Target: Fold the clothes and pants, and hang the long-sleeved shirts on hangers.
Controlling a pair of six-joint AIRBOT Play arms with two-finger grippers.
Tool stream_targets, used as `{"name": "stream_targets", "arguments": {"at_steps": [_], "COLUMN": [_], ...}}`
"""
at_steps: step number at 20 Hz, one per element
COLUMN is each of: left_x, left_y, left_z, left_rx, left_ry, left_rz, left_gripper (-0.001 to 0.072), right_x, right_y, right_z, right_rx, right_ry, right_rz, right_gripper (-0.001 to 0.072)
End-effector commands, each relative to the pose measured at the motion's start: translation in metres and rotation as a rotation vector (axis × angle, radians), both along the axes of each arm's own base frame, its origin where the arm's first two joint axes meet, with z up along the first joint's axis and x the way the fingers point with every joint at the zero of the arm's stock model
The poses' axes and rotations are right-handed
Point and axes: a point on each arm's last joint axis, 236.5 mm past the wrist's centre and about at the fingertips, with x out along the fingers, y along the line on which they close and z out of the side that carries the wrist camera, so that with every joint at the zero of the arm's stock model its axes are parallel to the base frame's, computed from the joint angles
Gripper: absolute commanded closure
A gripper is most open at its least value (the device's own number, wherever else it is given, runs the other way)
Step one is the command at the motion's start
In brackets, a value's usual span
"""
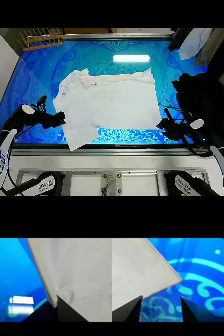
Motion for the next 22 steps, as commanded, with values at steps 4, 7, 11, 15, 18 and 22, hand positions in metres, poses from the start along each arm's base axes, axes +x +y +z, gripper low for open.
{"name": "stream_targets", "arguments": {"at_steps": [4, 7, 11, 15, 18, 22], "left_x": [-0.001, 0.000, 0.003, 0.056, 0.077, 0.010], "left_y": [0.001, 0.001, 0.001, 0.010, 0.012, -0.004], "left_z": [-0.001, -0.001, 0.004, 0.112, 0.275, 0.482], "left_rx": [0.004, 0.005, 0.003, 0.057, 0.145, 0.284], "left_ry": [-0.001, -0.003, -0.009, -0.259, -0.624, -1.126], "left_rz": [-0.001, 0.001, -0.001, -0.040, -0.067, -0.067], "left_gripper": [0.0701, 0.0701, 0.0701, 0.0701, 0.0701, 0.0701], "right_x": [0.038, 0.043, 0.058, 0.114, 0.144, 0.098], "right_y": [0.017, 0.017, 0.020, 0.001, -0.019, -0.023], "right_z": [-0.006, -0.003, 0.018, 0.129, 0.293, 0.485], "right_rx": [-0.033, -0.059, -0.087, -0.234, -0.446, -0.661], "right_ry": [-0.152, -0.184, -0.242, -0.469, -0.773, -1.155], "right_rz": [0.005, 0.065, 0.165, 0.294, 0.335, 0.273], "right_gripper": [0.0199, 0.0439, 0.0702, 0.0702, 0.0702, 0.0702]}}
